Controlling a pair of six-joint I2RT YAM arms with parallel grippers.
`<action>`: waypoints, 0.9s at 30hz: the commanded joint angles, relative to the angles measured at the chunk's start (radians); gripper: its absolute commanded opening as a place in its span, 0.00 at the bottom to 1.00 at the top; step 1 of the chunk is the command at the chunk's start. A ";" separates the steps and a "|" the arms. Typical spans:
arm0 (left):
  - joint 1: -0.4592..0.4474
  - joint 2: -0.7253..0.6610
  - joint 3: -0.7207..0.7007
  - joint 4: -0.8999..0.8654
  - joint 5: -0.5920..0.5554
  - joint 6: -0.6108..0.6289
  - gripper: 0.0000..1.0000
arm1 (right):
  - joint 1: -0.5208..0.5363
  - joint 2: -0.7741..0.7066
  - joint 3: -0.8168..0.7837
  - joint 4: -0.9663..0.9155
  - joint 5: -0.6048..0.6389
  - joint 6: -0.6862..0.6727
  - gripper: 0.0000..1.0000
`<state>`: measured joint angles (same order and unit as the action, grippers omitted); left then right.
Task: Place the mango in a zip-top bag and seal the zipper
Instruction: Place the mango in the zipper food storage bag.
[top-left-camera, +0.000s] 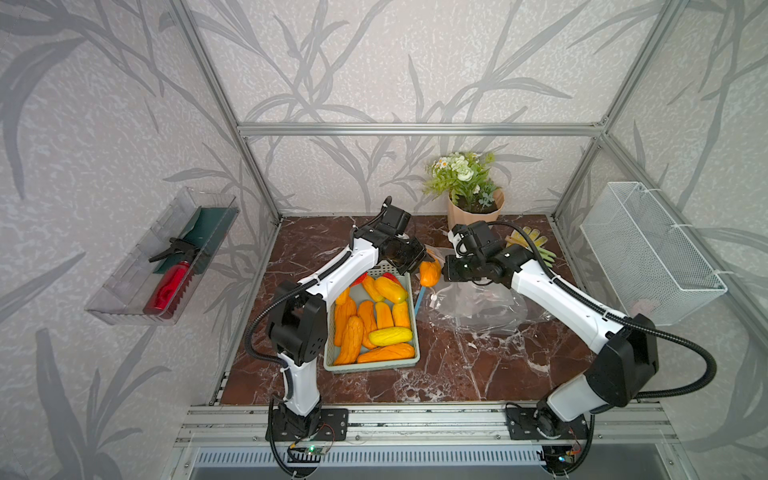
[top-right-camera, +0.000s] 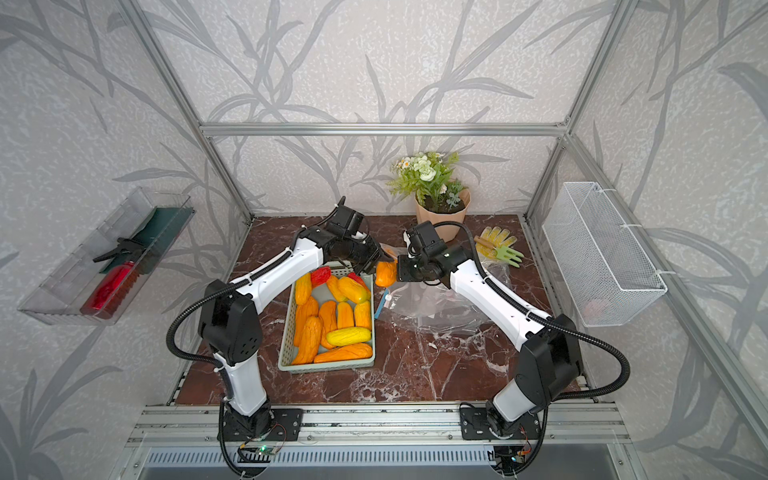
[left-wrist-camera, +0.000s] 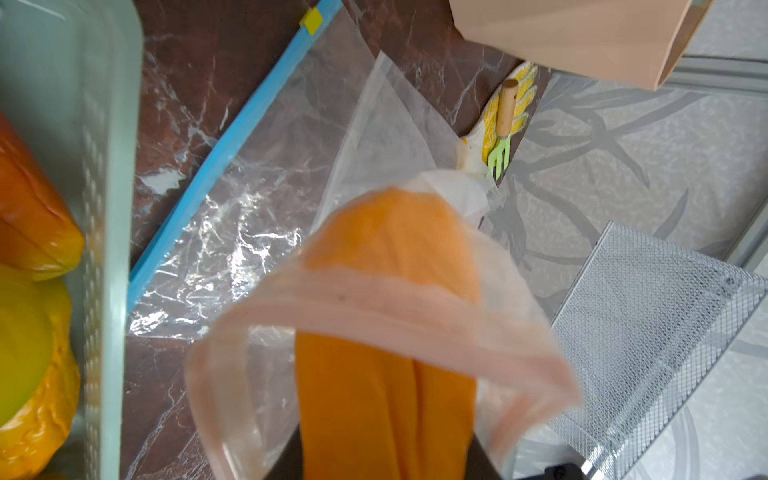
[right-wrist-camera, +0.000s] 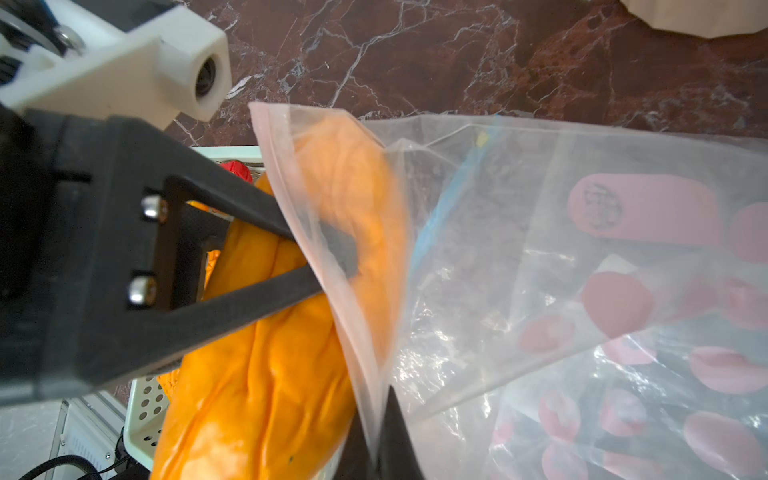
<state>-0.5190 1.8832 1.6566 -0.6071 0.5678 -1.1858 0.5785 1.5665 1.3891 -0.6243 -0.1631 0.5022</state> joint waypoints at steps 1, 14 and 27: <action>-0.009 0.013 0.016 0.012 -0.147 -0.040 0.14 | 0.004 -0.028 -0.005 0.016 -0.054 0.025 0.00; -0.050 -0.058 -0.081 0.124 -0.139 -0.069 0.66 | 0.003 0.025 0.083 -0.069 0.023 0.063 0.00; -0.025 -0.260 -0.152 -0.036 -0.191 -0.037 0.64 | 0.003 0.075 0.157 -0.146 0.137 0.076 0.00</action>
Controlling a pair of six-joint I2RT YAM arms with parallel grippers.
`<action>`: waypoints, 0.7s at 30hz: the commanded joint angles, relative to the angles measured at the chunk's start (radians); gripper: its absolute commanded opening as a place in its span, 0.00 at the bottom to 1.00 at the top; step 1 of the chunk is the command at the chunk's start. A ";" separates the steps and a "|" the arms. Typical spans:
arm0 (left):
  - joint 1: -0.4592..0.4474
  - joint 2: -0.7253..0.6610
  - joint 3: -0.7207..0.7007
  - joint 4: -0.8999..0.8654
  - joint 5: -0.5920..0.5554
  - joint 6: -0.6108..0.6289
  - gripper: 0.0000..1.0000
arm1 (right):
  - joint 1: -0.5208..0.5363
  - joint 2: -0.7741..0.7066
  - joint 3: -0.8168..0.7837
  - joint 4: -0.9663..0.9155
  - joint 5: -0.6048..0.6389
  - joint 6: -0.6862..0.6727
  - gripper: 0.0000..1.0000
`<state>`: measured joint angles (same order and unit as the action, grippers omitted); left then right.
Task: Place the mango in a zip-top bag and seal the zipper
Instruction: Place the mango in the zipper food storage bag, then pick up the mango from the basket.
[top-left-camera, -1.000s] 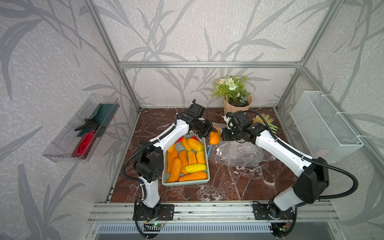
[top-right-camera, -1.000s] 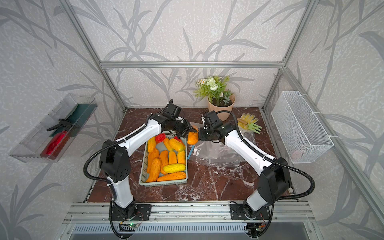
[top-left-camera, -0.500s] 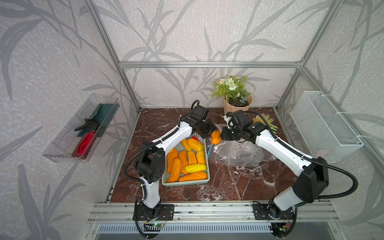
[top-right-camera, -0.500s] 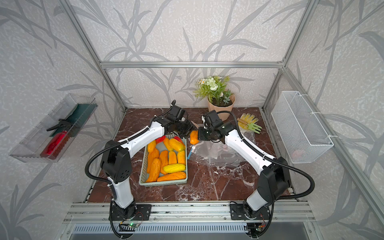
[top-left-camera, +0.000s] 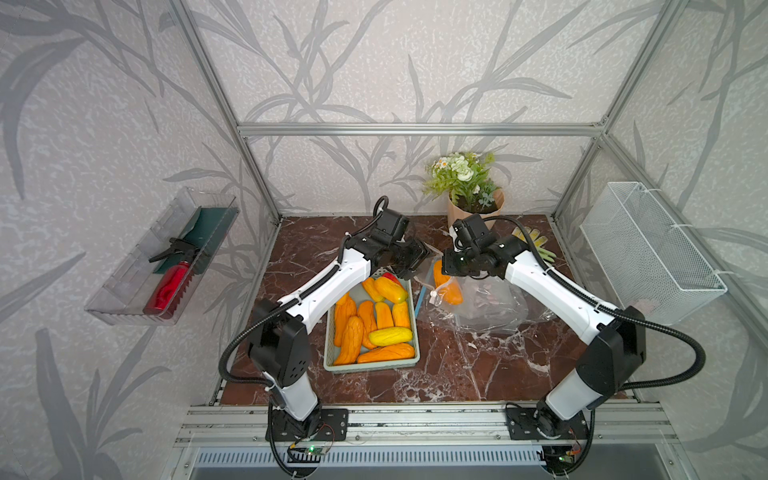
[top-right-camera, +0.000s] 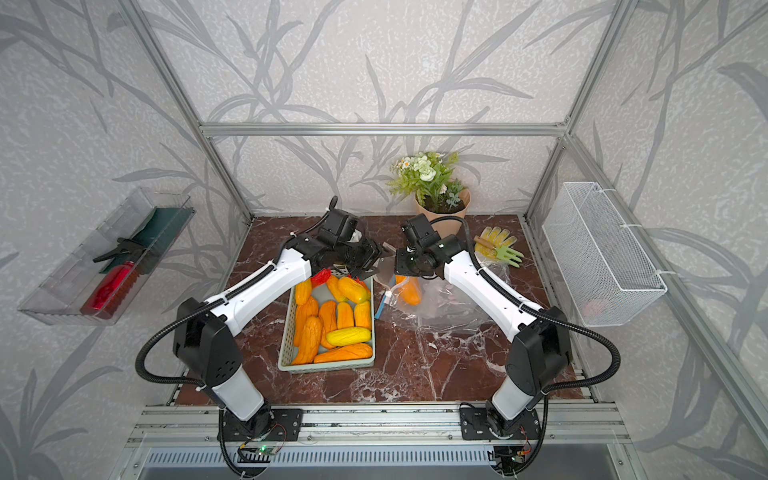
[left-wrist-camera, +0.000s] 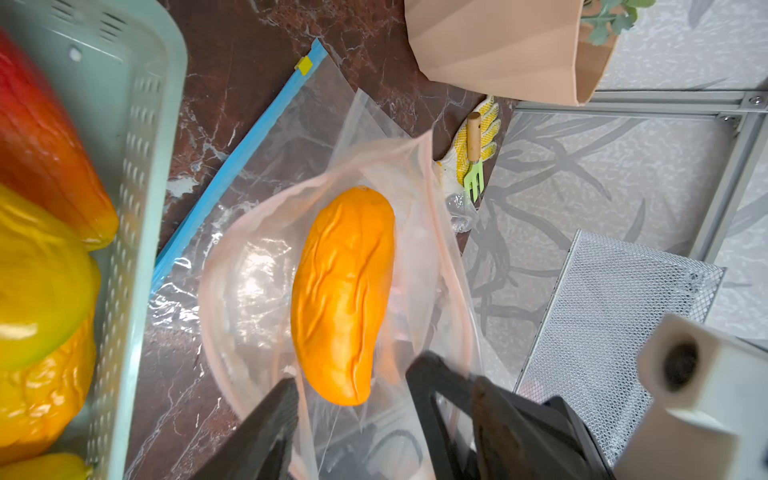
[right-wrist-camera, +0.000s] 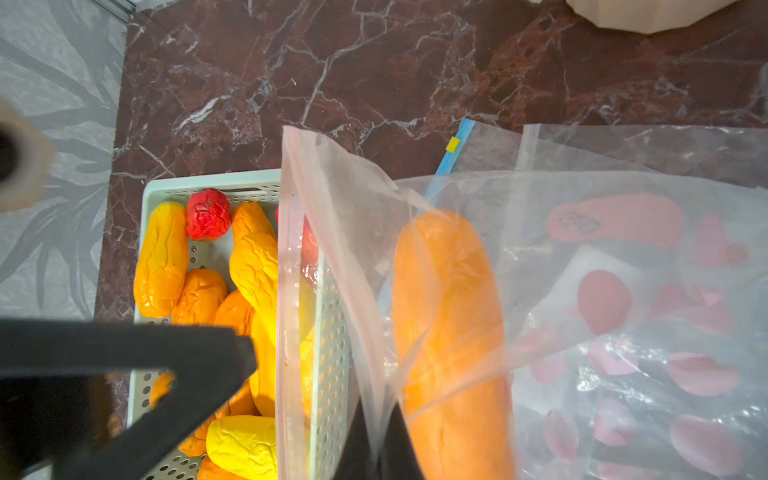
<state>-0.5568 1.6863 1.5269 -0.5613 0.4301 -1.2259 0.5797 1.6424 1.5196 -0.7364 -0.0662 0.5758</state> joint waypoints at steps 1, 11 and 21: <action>0.029 -0.096 -0.028 -0.114 -0.079 0.012 0.63 | 0.002 -0.004 0.024 -0.035 0.047 0.001 0.00; 0.200 -0.237 -0.346 -0.113 -0.193 -0.111 0.84 | 0.010 -0.016 -0.004 0.003 0.053 -0.016 0.00; 0.217 0.105 -0.174 -0.095 -0.171 -0.103 0.76 | 0.014 -0.029 -0.022 0.012 0.052 -0.019 0.00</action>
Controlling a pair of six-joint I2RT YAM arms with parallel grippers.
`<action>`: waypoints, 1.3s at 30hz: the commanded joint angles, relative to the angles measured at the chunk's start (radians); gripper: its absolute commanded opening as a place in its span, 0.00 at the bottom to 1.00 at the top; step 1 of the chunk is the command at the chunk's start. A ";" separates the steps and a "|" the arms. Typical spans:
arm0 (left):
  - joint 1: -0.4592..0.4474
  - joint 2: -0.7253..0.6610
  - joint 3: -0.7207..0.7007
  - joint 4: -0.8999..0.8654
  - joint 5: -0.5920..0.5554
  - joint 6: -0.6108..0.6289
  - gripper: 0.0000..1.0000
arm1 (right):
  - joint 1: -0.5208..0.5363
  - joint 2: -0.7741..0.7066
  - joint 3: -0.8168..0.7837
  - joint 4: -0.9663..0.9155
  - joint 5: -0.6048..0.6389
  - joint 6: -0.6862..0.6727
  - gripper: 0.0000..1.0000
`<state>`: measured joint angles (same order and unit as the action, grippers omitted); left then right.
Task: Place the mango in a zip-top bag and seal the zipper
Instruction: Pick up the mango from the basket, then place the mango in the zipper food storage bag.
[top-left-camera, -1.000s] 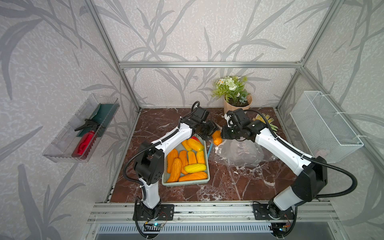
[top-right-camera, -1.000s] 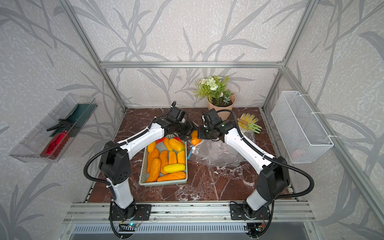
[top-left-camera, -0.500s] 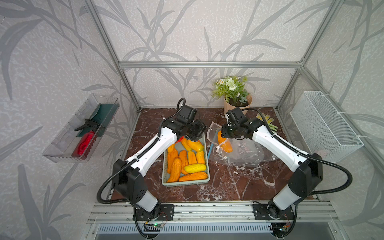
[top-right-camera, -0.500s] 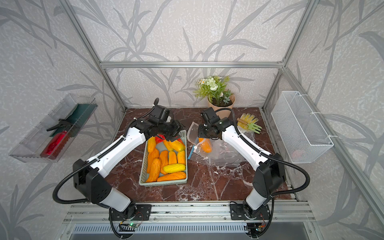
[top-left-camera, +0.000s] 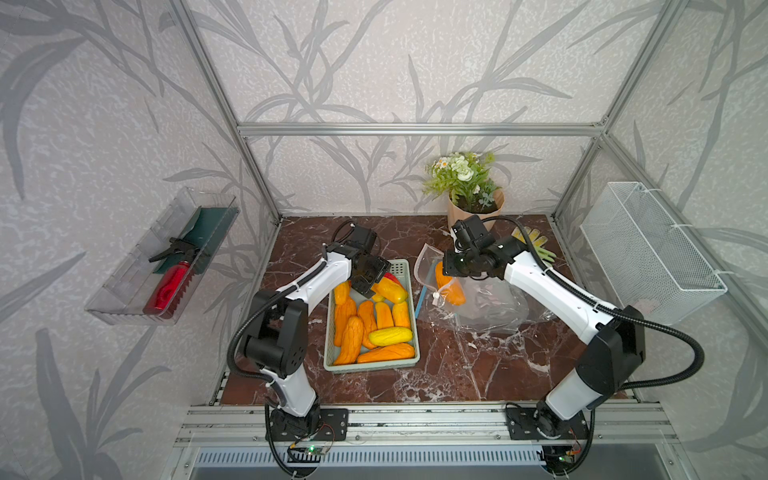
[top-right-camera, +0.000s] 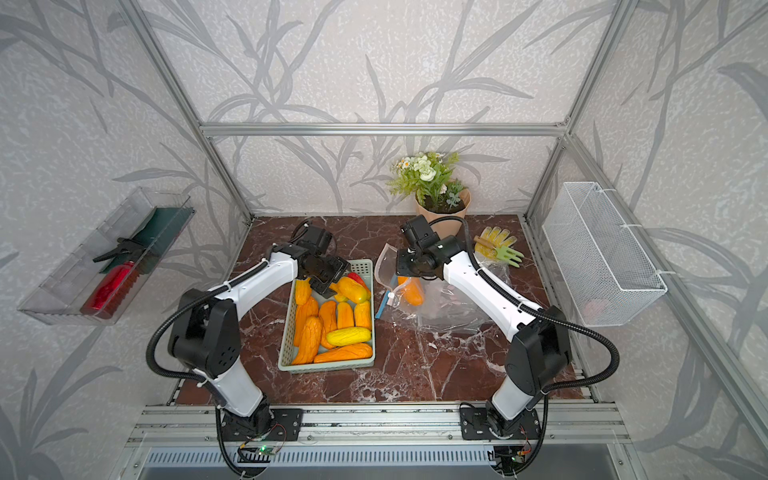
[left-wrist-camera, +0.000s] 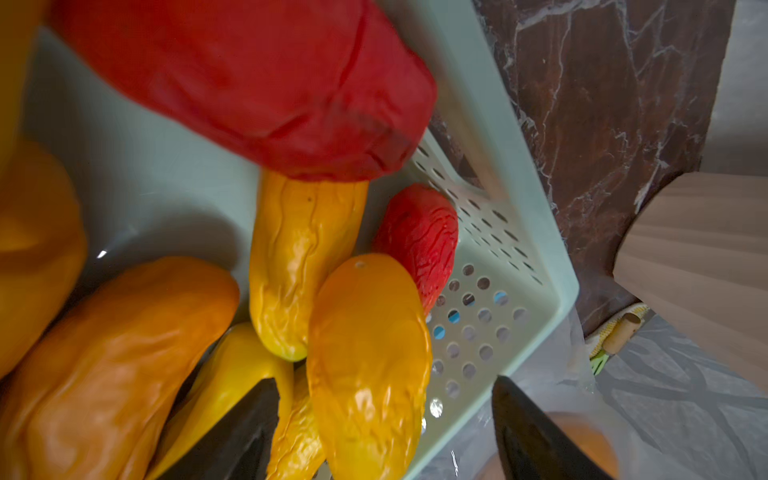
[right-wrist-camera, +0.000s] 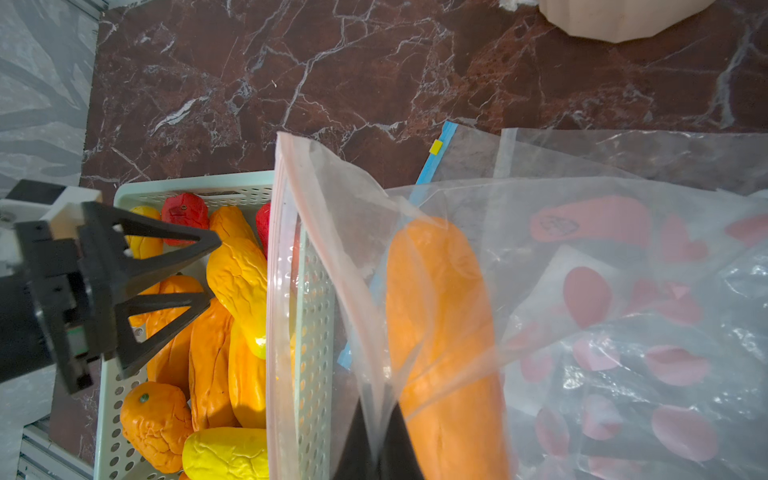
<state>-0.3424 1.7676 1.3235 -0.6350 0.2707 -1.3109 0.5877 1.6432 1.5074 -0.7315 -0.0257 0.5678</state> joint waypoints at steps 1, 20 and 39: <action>0.003 0.038 0.029 -0.022 -0.006 -0.016 0.73 | 0.006 -0.029 -0.010 0.008 0.013 -0.011 0.00; -0.043 -0.142 -0.021 -0.038 -0.061 0.052 0.24 | 0.004 -0.019 -0.009 0.016 0.011 -0.014 0.00; -0.247 -0.093 0.138 0.207 -0.181 0.117 0.15 | -0.004 0.000 0.050 0.006 -0.031 0.049 0.00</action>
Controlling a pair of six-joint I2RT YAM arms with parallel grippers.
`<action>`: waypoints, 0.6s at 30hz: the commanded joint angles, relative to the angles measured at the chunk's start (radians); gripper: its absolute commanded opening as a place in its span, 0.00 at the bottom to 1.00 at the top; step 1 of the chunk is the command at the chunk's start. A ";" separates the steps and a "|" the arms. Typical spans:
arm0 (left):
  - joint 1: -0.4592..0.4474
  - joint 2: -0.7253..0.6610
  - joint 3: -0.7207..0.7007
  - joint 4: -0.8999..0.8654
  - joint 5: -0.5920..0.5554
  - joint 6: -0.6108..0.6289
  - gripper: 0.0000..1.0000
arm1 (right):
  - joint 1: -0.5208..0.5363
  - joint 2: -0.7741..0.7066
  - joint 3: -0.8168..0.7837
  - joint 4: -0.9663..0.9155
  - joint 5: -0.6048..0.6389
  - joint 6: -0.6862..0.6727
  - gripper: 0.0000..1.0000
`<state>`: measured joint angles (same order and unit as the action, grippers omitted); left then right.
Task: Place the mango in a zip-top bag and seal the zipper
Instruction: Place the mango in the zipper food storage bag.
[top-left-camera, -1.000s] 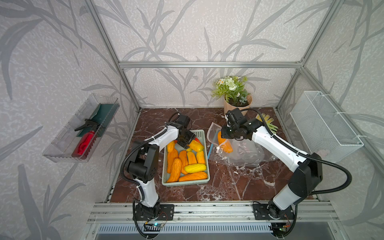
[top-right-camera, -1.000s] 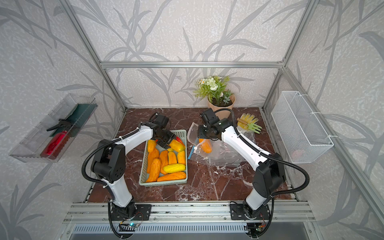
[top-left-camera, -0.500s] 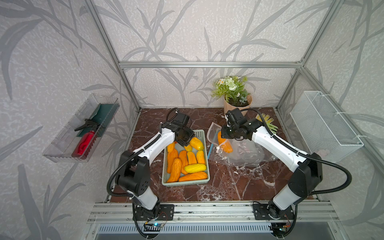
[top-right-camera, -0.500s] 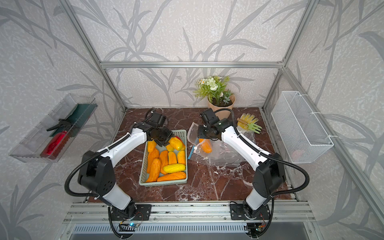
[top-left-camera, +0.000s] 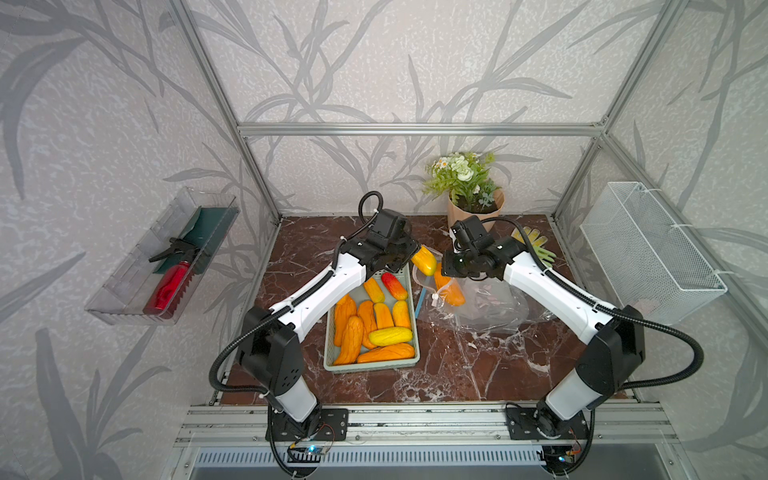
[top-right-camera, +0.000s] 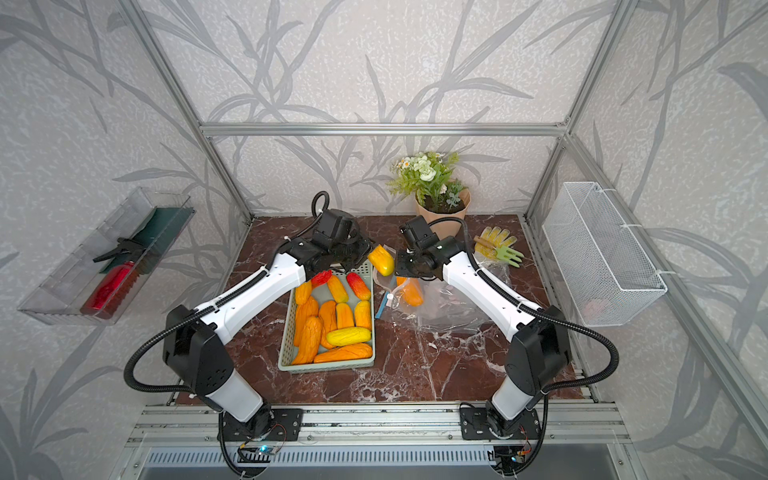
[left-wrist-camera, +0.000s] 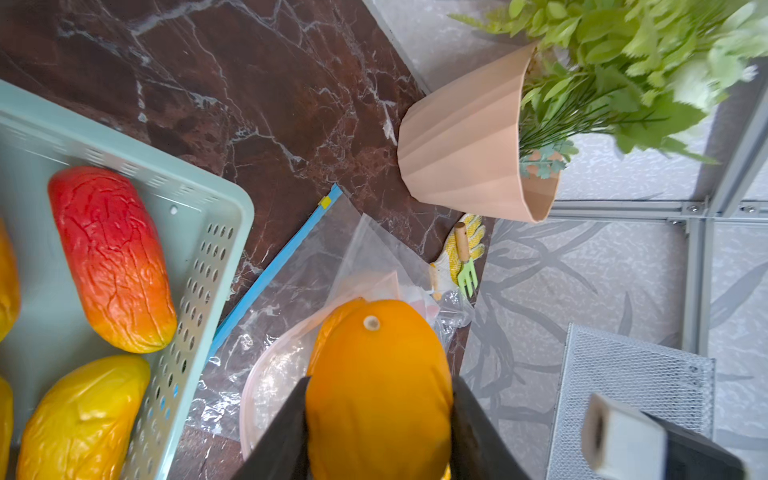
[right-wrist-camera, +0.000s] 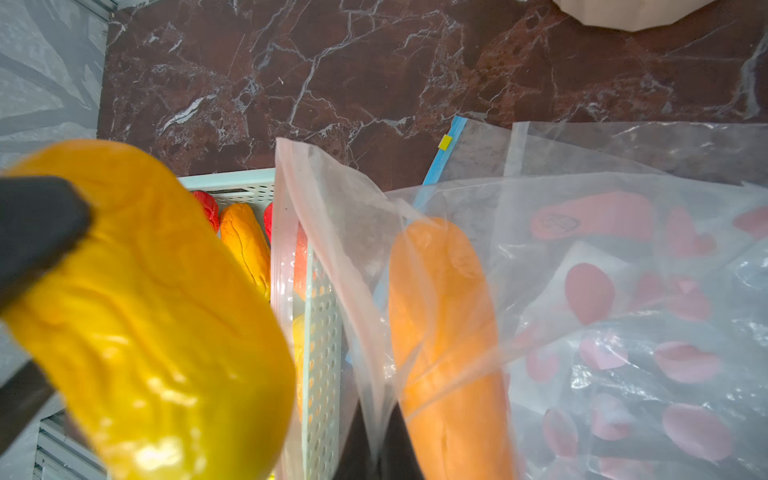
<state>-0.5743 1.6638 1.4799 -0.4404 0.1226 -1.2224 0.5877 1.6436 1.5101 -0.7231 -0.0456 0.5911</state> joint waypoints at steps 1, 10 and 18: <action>-0.019 0.011 -0.028 0.015 -0.032 0.029 0.15 | -0.005 -0.002 0.051 -0.001 -0.013 0.031 0.00; -0.052 0.065 0.013 0.004 0.058 0.060 0.18 | -0.011 -0.004 0.085 0.002 -0.022 0.037 0.00; -0.056 0.033 0.103 -0.191 0.079 0.136 0.73 | -0.020 -0.023 0.056 0.006 -0.010 0.016 0.00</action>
<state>-0.6285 1.7523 1.5417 -0.5323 0.2119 -1.1320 0.5755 1.6432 1.5703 -0.7216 -0.0608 0.6174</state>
